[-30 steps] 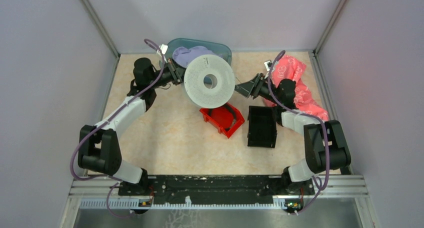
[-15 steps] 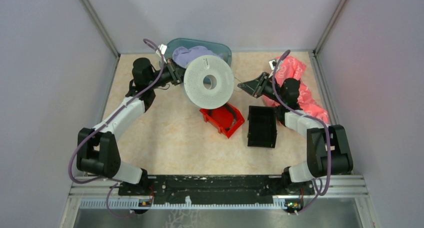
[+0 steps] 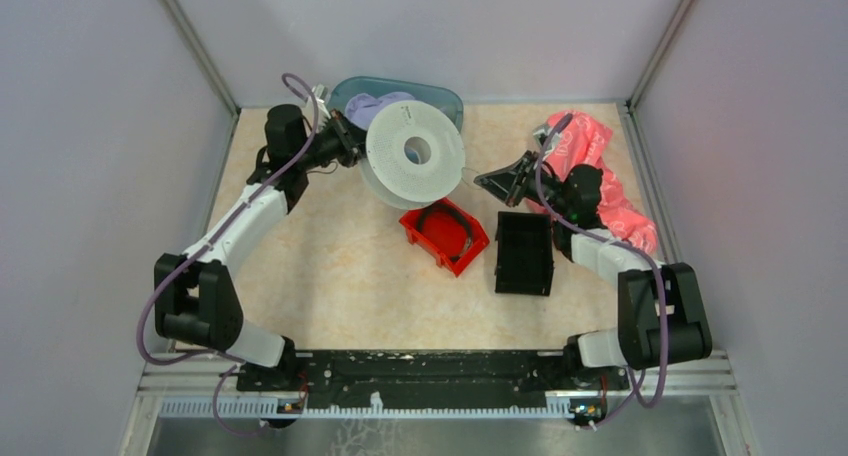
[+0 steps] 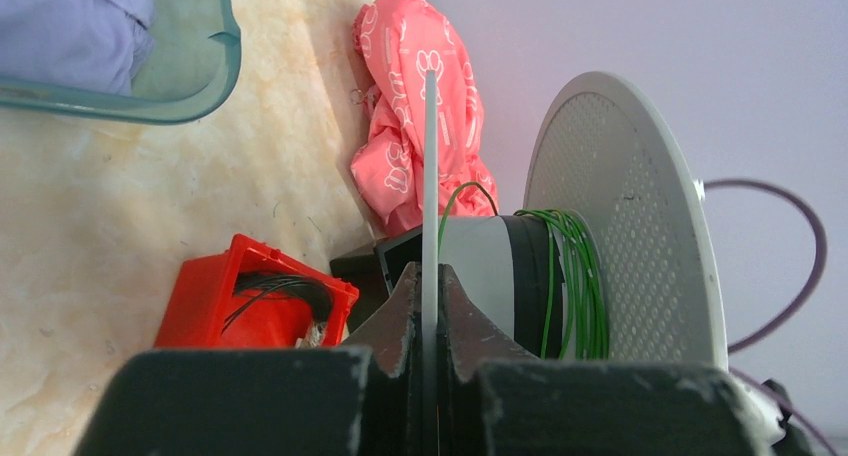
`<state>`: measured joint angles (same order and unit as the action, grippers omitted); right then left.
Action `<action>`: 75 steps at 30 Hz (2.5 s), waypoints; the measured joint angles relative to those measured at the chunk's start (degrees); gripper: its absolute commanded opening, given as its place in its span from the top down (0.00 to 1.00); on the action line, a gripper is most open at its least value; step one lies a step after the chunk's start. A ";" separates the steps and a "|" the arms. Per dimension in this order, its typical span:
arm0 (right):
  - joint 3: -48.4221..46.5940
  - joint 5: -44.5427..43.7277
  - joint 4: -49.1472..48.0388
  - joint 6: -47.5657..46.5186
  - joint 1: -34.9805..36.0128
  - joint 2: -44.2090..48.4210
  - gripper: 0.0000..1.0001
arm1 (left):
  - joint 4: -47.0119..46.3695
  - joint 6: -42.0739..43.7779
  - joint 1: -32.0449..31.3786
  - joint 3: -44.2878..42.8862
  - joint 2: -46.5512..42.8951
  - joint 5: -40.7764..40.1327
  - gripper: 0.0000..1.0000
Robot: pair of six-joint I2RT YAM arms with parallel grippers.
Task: Wrap the cables
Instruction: Wrap the cable around the cable reel.
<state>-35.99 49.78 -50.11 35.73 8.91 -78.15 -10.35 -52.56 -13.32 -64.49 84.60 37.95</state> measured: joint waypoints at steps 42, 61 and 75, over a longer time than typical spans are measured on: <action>-14.86 -35.21 31.89 -41.92 32.30 2.47 0.98 | -2.51 -20.17 0.83 0.13 9.66 1.60 1.00; -18.10 -67.91 31.74 -60.98 42.75 -2.23 0.99 | -7.30 -25.86 0.13 3.69 10.01 1.36 1.00; -14.95 -68.19 28.68 -67.41 42.75 -2.12 1.00 | -7.15 -24.59 0.11 3.69 10.01 1.14 1.00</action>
<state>-50.94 -18.41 -21.43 -31.68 51.66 -80.27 -17.50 -77.14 -13.21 -60.80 94.61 39.09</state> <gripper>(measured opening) 0.007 0.041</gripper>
